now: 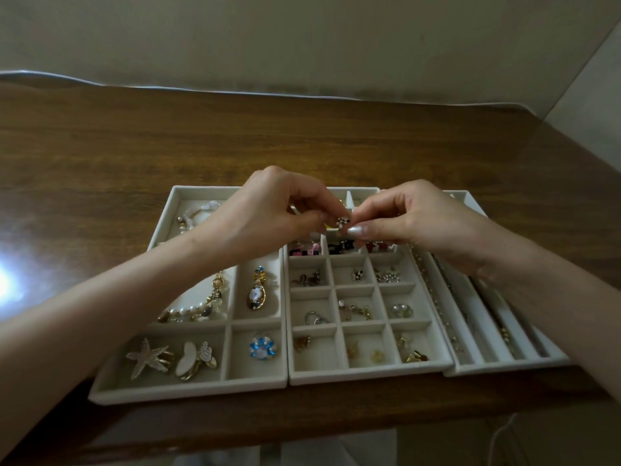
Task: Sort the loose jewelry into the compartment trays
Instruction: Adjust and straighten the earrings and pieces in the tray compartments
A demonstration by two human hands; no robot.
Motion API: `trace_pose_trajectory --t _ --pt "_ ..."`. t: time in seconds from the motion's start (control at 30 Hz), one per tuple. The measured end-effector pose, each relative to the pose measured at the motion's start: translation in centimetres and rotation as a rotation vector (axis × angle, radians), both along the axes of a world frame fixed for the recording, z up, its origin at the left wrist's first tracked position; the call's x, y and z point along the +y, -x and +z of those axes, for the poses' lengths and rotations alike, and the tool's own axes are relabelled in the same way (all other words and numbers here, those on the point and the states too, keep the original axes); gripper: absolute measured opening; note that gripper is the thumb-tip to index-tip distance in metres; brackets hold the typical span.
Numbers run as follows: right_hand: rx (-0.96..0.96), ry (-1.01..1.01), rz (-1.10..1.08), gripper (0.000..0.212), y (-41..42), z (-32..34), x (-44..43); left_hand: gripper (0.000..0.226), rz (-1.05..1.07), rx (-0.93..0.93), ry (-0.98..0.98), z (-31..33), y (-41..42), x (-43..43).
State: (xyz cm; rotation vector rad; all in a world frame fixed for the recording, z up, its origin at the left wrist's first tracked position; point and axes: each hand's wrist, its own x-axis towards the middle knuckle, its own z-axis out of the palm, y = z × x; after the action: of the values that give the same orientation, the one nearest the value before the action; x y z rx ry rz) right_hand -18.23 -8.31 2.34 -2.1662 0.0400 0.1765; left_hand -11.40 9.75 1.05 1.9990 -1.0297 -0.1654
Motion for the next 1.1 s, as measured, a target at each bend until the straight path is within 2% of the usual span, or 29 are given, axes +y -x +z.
trace_pose_trajectory --t 0.17,0.43,0.6,0.83,1.1 --pt "-0.113 -0.004 -0.091 0.003 -0.15 -0.29 0.24 0.025 0.0 0.021 0.011 0.01 0.04 0.06" --pt "-0.194 0.024 -0.103 0.006 -0.51 -0.3 0.28 0.013 0.018 0.087 0.056 0.17 0.15 0.03" --pt "-0.253 -0.014 -0.105 0.01 -0.31 -0.02 0.11 0.014 -0.011 0.28 0.08 0.31 0.21 0.1" --pt "-0.238 0.015 -0.061 0.016 -0.17 0.26 0.09 0.014 0.012 0.367 0.1 0.5 0.18 0.04" --pt "-0.231 -0.005 -0.083 0.009 -0.16 -0.13 0.21 0.017 0.029 0.434 0.084 0.66 0.36 -0.05"
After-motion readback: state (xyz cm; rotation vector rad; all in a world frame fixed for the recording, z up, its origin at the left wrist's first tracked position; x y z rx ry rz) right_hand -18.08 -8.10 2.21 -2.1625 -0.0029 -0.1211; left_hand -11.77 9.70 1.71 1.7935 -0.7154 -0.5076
